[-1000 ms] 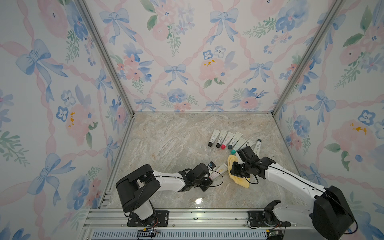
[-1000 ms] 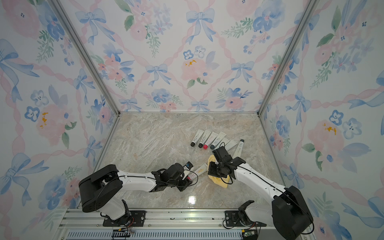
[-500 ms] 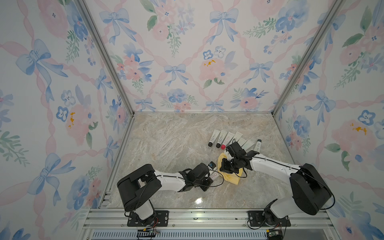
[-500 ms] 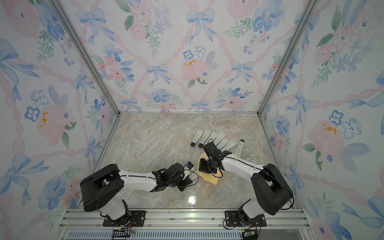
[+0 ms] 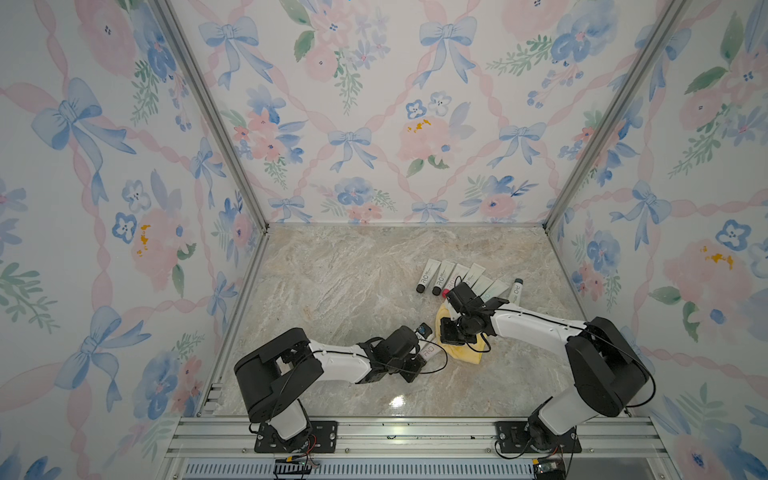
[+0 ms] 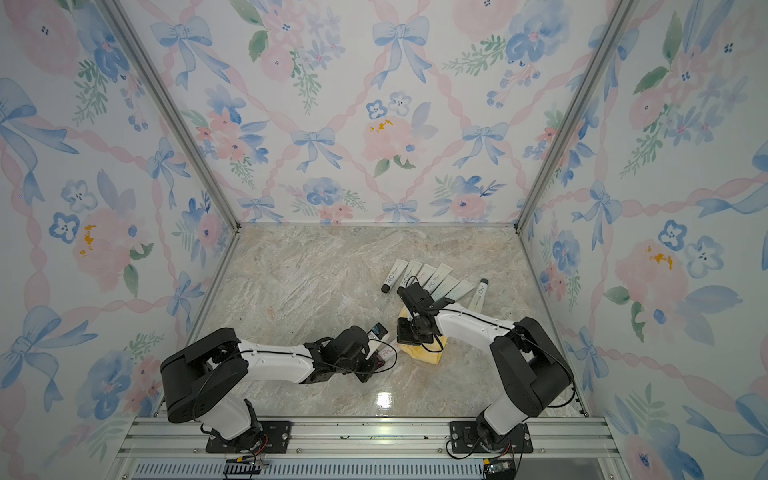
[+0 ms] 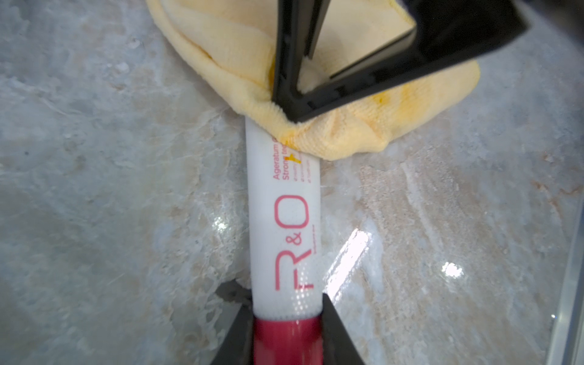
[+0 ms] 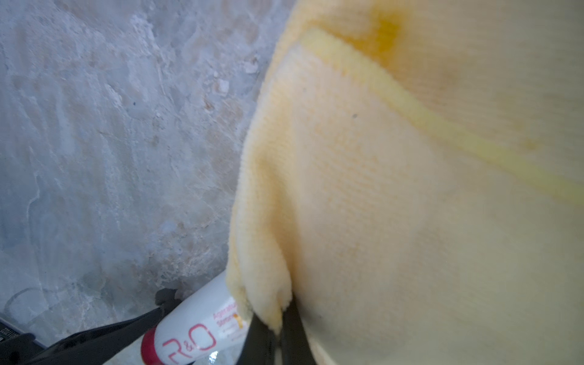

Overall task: Wipe the surface of the toothpaste tube
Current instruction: Wipe the dirt from the toothpaste tube.

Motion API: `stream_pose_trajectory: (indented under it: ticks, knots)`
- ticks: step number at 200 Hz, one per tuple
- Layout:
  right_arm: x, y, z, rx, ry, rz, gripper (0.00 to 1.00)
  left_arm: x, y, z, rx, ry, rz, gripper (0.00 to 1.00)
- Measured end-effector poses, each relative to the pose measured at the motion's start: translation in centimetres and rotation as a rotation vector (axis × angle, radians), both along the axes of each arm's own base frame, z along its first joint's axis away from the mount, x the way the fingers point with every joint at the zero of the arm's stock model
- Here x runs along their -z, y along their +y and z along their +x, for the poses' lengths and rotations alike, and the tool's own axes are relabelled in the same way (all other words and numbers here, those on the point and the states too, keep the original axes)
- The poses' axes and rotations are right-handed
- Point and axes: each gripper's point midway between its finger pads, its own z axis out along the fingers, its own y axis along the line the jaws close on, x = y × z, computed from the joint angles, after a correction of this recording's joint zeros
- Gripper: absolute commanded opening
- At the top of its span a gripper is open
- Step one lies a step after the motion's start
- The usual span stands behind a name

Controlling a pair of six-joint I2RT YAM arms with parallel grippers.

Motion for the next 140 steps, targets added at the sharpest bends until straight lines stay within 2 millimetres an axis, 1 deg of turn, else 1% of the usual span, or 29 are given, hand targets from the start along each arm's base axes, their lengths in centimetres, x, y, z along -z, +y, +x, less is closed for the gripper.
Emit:
stream_pose_trajectory:
  ticks: [35, 66, 87, 103, 114, 128, 140]
  knots:
    - [0.0, 0.0, 0.1, -0.005, -0.005, -0.002, 0.06, 0.0, 0.0, 0.0, 0.000, 0.000, 0.000, 0.23]
    - [0.0, 0.7, -0.3, -0.011, -0.001, 0.024, 0.06, 0.0, 0.0, 0.0, -0.001, 0.000, 0.000, 0.24]
    - [-0.3, 1.9, -1.0, -0.017, 0.000, 0.067, 0.06, 0.0, 0.0, 0.0, 0.000, 0.000, 0.000, 0.24]
    - [-0.6, 3.1, -2.0, -0.040, 0.008, 0.107, 0.06, 0.0, 0.0, 0.0, 0.000, 0.000, 0.000, 0.24]
    - [-0.6, 3.5, -2.4, -0.052, 0.013, 0.125, 0.06, 0.0, 0.0, 0.0, 0.000, 0.000, 0.000, 0.24]
    - [-0.5, 3.6, -2.5, -0.051, 0.015, 0.137, 0.06, 0.0, 0.0, 0.0, 0.000, 0.000, 0.000, 0.24]
    - [-0.4, 3.2, -2.2, -0.038, 0.021, 0.147, 0.06, 0.0, 0.0, 0.0, 0.000, 0.000, 0.000, 0.24]
